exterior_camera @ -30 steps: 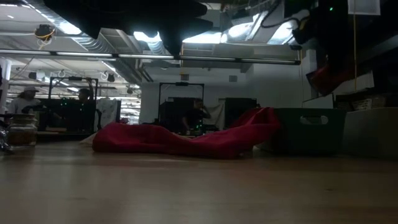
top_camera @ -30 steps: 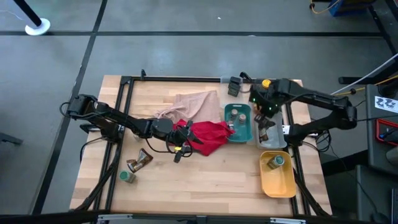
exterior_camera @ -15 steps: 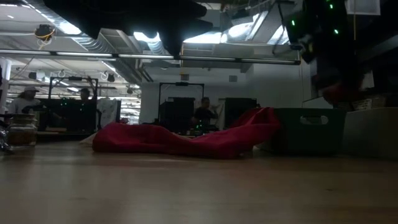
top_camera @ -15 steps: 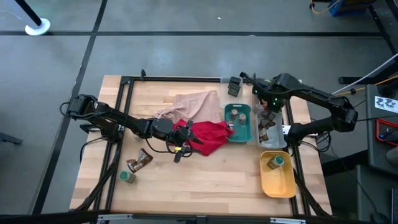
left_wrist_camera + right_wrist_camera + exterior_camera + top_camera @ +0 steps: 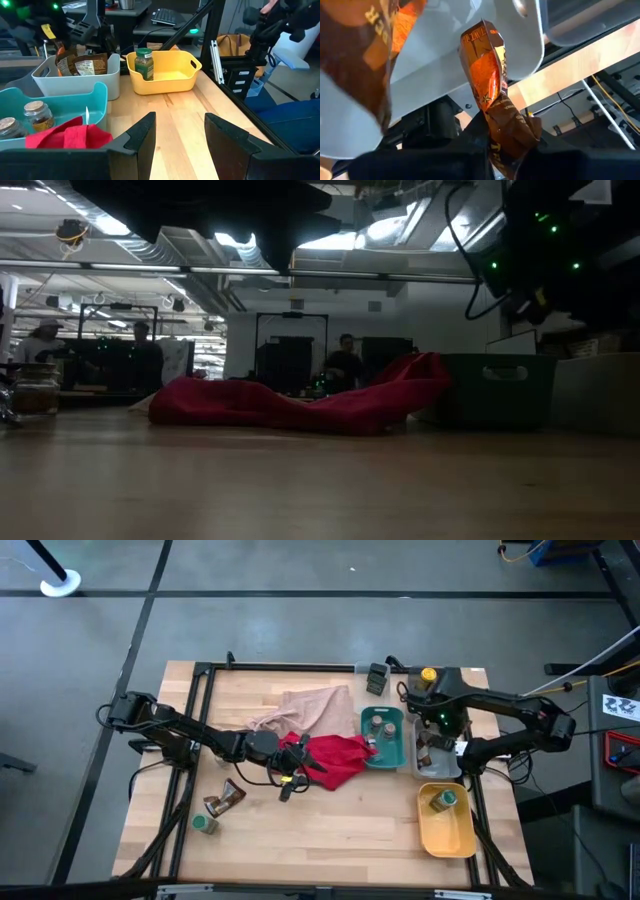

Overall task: Sort spices by type
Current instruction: Put the top orange pouch seasoning into the light blue bin

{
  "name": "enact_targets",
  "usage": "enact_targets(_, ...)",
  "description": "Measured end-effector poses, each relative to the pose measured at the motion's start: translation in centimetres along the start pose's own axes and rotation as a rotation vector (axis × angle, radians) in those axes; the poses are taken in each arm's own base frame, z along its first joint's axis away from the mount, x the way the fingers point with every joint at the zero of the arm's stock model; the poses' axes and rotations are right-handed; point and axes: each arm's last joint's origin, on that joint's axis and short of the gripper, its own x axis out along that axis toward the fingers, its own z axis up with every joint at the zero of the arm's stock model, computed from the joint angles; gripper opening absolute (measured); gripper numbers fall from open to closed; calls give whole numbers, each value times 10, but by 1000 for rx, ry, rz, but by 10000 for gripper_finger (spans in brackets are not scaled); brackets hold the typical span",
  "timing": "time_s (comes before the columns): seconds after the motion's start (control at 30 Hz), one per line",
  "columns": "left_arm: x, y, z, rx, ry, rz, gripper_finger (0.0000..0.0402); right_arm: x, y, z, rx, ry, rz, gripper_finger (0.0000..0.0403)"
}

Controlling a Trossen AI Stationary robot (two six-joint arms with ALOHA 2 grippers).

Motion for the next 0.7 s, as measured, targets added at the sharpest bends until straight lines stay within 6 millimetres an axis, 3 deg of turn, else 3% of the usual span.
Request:
enact_targets(0.5, 0, 0, 0, -7, 0, 0, 153, 9, 4, 5, -4, -33, 50, 61)
enact_targets(0.7, 0, 0, 0, -7, 0, 0, 153, 9, 4, 5, -4, -33, 50, 91)
